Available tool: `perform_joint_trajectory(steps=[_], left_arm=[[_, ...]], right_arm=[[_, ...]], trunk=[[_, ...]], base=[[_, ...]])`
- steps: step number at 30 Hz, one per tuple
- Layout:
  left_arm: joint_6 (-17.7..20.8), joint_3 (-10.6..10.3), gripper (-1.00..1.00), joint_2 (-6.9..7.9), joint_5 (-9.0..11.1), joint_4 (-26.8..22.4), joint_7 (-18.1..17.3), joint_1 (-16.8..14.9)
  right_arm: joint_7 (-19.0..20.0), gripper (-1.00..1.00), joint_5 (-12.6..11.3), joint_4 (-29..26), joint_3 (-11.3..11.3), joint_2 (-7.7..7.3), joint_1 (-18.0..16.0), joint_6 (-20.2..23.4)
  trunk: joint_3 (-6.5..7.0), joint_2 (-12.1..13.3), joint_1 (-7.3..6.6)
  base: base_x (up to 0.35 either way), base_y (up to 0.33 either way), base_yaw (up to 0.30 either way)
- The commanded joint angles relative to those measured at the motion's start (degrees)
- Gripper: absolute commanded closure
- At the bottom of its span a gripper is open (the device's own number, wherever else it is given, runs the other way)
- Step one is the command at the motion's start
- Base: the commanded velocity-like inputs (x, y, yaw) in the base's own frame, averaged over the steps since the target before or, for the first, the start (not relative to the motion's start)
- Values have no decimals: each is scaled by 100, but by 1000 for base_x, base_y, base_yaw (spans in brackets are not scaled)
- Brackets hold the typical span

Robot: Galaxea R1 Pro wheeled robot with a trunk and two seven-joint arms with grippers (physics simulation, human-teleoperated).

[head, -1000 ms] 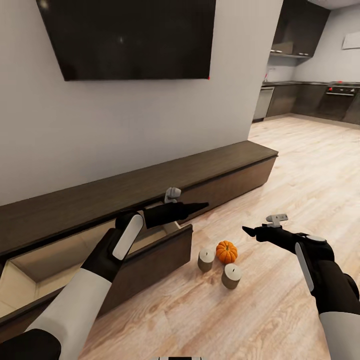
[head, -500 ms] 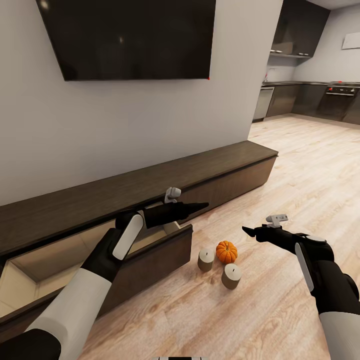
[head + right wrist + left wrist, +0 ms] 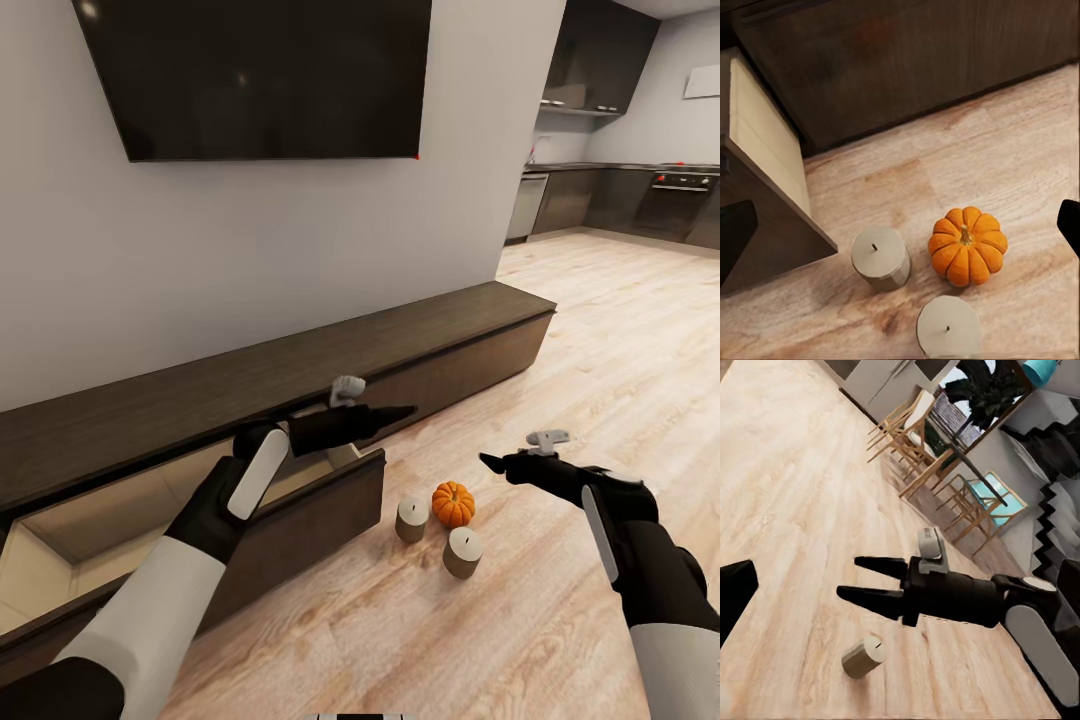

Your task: Place each of the two pumpkins and all three candles from the living room inside a cabinet in the living room (use any cabinet), then make sure every cabinet is closed, and position the cauldron so it is next to a table in the living room.

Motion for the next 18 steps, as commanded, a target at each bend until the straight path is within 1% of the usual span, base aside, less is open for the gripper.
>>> perform_joint_trajectory(steps=[1,2,3,5,6,7,9,10,12,14,16,18], left_arm=[[18,3,-100,-10,19,-2,373,-4],[32,1,-100,-75,35,-19,1512,-19],[33,-1,-100,-97,34,-22,1719,-23],[34,-11,-100,-121,29,-22,2079,-43],[34,-15,-100,-126,27,-20,2166,-49],[34,-24,-100,-139,25,-20,2348,-61],[36,-77,-100,-196,17,-25,2760,-74],[39,-105,-100,-207,16,-29,2873,-75],[93,-284,-100,-232,13,-58,3306,-80],[151,-553,-100,-242,17,-90,3590,-81],[176,-792,-100,-246,24,-179,3717,-82],[184,-924,-100,-248,26,-265,3761,-82]], right_arm=[[-150,-100,-1,-2,3,4,-3,95],[-782,-100,-1,-15,4,29,-5,585],[-905,-100,-4,-17,5,32,-5,635],[-1110,-100,-7,-17,5,39,-13,692],[-1158,-100,-8,-18,5,40,-15,700],[-1245,-100,-8,-20,6,47,-18,711],[-1349,-100,-6,-35,6,58,-19,723],[-1363,-100,-7,-37,8,62,-18,725],[-1397,-100,-6,-43,32,78,-18,725],[-1411,-100,-3,-45,159,97,-20,724],[-1417,-100,-1,-47,325,108,-20,723],[-1419,-100,-1,-47,396,112,-19,723]], trunk=[[0,0,0],[0,0,0],[0,0,0],[0,0,0],[0,0,0],[0,0,0],[0,0,0],[0,0,0],[0,0,0],[5,0,0],[15,0,0],[27,0,0]], base=[[0,0,0],[0,0,0],[0,0,0],[0,0,0],[0,0,0],[0,0,0],[0,0,0],[0,0,0],[0,0,0],[0,0,-63],[0,0,-151],[0,0,-183]])
